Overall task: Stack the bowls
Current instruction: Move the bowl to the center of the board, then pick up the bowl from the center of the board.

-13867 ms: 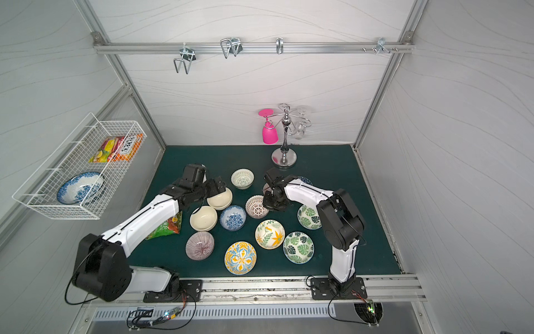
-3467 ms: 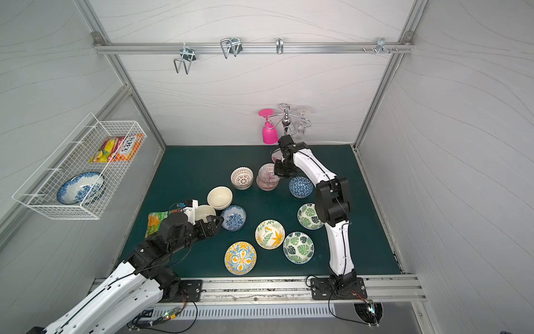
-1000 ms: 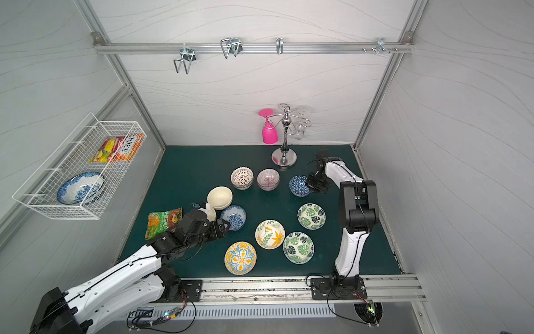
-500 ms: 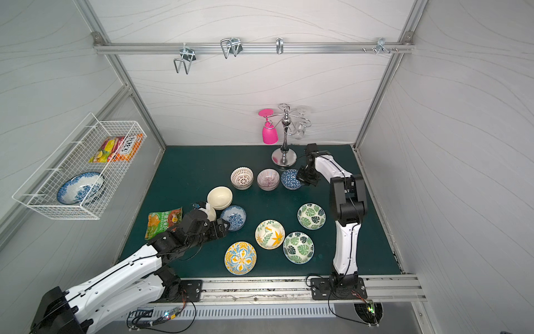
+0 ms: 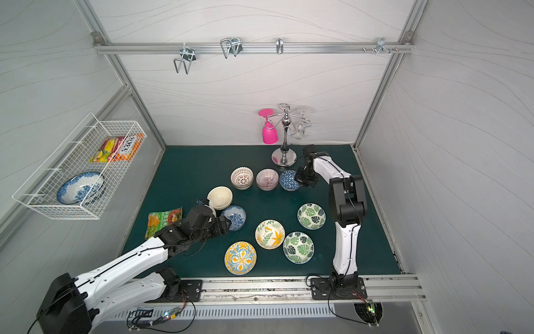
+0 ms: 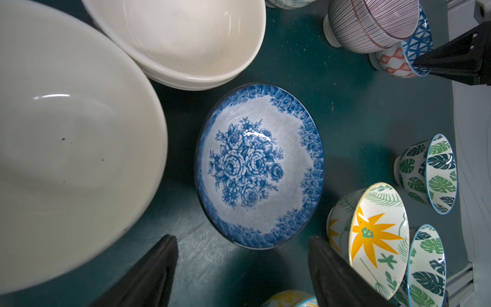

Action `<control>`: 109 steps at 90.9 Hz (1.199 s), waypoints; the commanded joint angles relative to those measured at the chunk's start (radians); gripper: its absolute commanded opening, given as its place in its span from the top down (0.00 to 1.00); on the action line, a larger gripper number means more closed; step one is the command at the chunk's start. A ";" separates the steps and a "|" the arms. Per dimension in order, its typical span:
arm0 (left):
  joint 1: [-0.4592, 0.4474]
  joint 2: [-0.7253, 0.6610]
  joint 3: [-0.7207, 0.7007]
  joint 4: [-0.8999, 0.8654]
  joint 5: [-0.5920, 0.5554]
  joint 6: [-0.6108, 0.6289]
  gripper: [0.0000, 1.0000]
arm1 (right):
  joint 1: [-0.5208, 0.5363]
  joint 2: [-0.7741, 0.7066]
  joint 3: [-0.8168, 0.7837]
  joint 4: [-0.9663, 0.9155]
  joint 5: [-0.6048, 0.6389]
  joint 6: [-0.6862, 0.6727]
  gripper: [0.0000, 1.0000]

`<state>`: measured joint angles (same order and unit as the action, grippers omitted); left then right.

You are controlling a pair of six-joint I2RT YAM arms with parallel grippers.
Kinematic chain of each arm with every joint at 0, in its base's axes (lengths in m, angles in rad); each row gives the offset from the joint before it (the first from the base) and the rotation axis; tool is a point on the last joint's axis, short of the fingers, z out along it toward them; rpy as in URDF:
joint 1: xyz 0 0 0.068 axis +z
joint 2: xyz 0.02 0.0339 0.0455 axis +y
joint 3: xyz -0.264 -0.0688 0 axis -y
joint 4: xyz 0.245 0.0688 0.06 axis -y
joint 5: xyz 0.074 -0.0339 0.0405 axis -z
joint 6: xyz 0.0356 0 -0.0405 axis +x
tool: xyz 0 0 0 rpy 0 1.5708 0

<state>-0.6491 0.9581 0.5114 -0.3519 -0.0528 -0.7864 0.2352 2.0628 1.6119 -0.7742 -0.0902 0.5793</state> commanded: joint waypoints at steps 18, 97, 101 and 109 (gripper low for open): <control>0.004 0.054 0.062 -0.024 -0.028 -0.020 0.22 | 0.003 -0.054 -0.043 -0.032 -0.035 -0.015 0.59; 0.049 0.465 0.317 -0.241 0.003 -0.063 0.85 | 0.018 -0.630 -0.325 -0.040 -0.011 -0.028 0.33; 0.049 0.476 0.333 -0.257 0.004 -0.062 0.89 | 0.009 -0.656 -0.342 -0.035 -0.016 -0.026 0.17; 0.048 0.483 0.352 -0.273 0.002 -0.064 0.95 | -0.057 -0.713 -0.397 0.005 -0.077 0.016 0.01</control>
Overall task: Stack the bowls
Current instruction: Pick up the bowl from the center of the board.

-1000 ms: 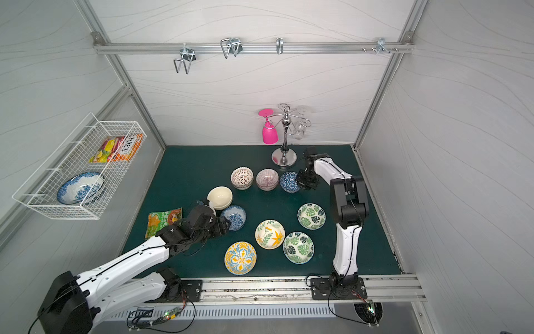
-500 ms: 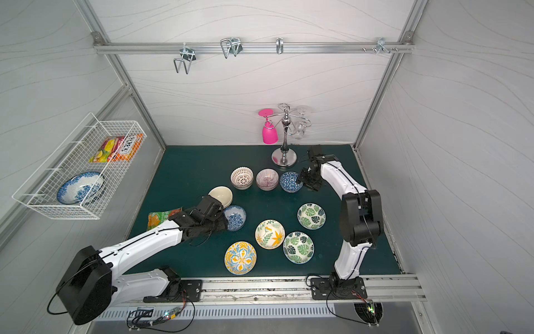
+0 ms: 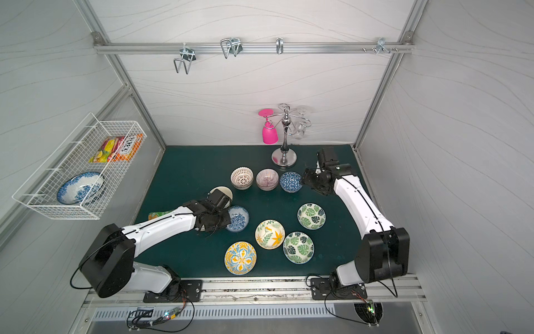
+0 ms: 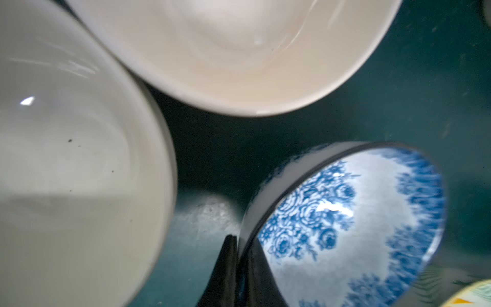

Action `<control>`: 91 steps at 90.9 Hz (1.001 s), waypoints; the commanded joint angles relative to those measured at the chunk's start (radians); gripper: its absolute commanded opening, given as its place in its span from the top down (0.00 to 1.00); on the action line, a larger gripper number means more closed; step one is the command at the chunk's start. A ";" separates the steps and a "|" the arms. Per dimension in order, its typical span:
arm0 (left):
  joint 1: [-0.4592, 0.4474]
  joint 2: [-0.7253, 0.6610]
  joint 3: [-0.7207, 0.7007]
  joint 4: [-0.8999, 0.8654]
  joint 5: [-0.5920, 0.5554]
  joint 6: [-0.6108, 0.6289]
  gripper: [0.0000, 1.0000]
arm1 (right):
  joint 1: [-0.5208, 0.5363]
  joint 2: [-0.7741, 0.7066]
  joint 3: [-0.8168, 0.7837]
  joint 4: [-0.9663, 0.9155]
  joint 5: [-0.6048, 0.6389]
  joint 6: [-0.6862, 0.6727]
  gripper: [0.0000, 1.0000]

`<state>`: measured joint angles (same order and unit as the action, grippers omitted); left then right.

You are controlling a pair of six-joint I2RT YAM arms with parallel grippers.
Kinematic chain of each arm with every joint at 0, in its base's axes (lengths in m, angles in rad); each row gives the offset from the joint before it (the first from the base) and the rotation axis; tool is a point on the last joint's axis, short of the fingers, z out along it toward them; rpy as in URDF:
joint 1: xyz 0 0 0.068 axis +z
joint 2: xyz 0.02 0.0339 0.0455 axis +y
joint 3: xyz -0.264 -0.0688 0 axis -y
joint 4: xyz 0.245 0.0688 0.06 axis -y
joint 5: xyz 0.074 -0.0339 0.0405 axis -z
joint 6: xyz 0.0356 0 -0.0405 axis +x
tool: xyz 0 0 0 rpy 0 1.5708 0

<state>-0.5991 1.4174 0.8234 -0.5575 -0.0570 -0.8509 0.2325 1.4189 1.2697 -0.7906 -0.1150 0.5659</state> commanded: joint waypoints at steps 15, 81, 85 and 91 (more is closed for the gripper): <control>-0.001 0.034 0.079 -0.075 0.003 -0.006 1.00 | -0.203 -0.104 -0.083 0.018 -0.226 0.037 0.01; -0.171 0.475 1.017 -0.322 0.103 0.130 1.00 | -0.159 -0.367 -0.165 -0.002 0.012 0.044 0.01; -0.170 0.548 1.106 -0.357 0.105 0.150 1.00 | -0.160 -0.394 -0.168 0.000 0.007 0.052 0.01; -0.169 0.656 1.255 -0.398 0.113 0.171 1.00 | -0.159 -0.423 -0.171 0.000 -0.002 0.059 0.01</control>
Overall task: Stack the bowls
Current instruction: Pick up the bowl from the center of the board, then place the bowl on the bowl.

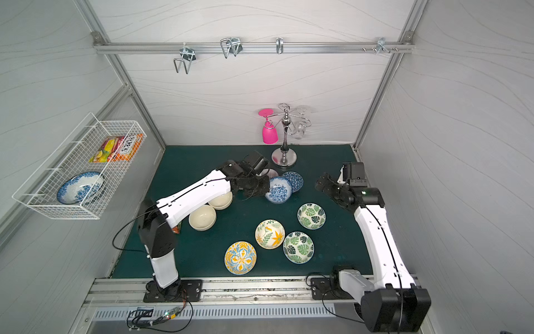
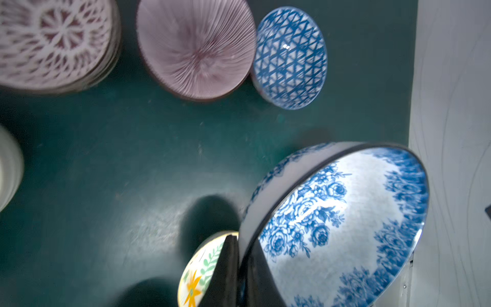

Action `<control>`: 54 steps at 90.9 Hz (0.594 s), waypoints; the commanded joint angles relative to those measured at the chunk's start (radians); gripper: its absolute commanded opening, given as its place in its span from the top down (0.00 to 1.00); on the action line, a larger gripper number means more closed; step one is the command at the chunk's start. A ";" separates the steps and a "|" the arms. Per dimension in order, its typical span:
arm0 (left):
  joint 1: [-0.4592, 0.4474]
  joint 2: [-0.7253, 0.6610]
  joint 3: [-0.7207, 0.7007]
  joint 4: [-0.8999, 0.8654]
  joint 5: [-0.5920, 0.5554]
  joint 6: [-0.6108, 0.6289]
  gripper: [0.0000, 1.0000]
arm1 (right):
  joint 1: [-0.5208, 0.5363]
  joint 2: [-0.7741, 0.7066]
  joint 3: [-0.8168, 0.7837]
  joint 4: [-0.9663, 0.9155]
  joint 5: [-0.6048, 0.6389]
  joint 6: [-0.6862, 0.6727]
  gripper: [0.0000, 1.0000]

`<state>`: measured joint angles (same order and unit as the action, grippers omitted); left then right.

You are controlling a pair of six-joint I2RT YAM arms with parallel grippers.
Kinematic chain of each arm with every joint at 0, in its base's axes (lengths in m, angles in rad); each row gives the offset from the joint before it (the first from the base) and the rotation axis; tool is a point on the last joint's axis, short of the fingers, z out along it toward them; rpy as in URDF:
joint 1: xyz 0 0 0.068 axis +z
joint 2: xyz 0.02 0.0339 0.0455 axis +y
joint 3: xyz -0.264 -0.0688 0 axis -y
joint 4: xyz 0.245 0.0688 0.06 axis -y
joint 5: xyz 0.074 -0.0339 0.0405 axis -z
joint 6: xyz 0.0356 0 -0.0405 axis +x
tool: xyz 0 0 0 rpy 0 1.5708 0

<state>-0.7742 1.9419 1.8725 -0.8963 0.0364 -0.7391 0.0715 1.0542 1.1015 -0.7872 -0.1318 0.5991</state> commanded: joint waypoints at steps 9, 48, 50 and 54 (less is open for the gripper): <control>0.011 0.276 0.446 -0.127 0.019 0.079 1.00 | 0.001 -0.081 0.001 -0.019 0.016 0.027 0.01; 0.075 0.461 0.551 0.127 0.110 0.057 1.00 | 0.001 -0.124 -0.044 -0.039 -0.014 0.034 0.01; 0.075 0.466 0.552 0.135 0.112 0.057 1.00 | 0.001 -0.122 -0.044 -0.039 -0.016 0.034 0.01; 0.076 0.478 0.554 0.141 0.112 0.053 1.00 | 0.000 -0.120 -0.045 -0.040 -0.020 0.033 0.01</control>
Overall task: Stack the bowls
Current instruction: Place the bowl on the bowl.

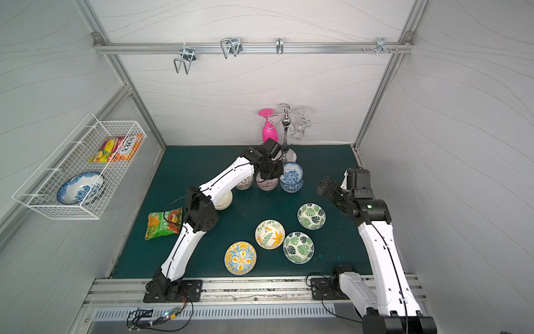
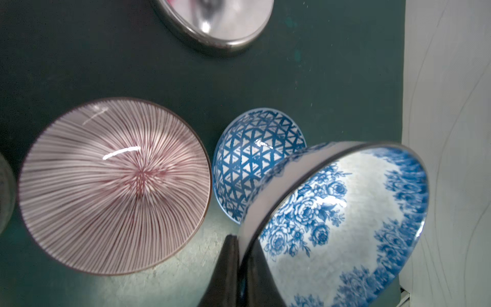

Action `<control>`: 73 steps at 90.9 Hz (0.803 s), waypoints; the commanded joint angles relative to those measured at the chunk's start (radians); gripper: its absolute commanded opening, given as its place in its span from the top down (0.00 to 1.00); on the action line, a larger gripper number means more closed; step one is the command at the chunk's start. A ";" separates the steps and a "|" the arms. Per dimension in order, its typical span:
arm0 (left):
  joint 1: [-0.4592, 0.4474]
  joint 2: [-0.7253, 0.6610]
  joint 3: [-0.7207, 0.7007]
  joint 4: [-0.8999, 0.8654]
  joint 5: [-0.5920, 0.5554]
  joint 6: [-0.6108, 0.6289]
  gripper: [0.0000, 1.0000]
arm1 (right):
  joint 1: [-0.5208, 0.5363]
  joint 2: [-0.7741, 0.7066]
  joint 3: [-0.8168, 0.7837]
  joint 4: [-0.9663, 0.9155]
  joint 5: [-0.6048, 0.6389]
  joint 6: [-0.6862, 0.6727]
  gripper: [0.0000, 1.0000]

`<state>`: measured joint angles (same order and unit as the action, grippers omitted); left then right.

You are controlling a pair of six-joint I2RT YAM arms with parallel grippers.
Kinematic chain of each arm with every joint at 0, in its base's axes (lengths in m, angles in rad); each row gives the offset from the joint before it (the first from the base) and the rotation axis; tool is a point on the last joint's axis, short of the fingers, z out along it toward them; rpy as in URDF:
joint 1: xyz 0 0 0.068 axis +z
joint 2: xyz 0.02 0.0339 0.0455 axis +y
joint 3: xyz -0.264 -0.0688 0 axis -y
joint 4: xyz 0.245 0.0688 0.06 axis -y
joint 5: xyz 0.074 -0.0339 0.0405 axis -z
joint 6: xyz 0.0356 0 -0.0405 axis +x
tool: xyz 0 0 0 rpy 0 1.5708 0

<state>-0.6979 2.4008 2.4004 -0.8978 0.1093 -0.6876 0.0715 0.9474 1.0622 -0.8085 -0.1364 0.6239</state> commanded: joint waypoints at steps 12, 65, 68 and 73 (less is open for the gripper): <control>0.001 0.052 0.027 0.137 0.034 -0.014 1.00 | 0.001 -0.007 -0.005 -0.021 -0.019 0.004 0.01; -0.017 0.107 0.024 0.074 -0.058 -0.121 1.00 | 0.000 -0.001 -0.030 -0.020 -0.027 -0.001 0.01; -0.018 0.111 0.025 0.078 -0.052 -0.123 1.00 | 0.000 -0.001 -0.030 -0.022 -0.027 -0.001 0.01; -0.017 0.118 0.030 0.085 -0.043 -0.130 1.00 | -0.001 -0.001 -0.029 -0.030 -0.019 -0.004 0.01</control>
<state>-0.7063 2.4973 2.4004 -0.8471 0.0662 -0.7837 0.0715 0.9482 1.0405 -0.8124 -0.1555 0.6239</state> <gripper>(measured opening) 0.097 0.990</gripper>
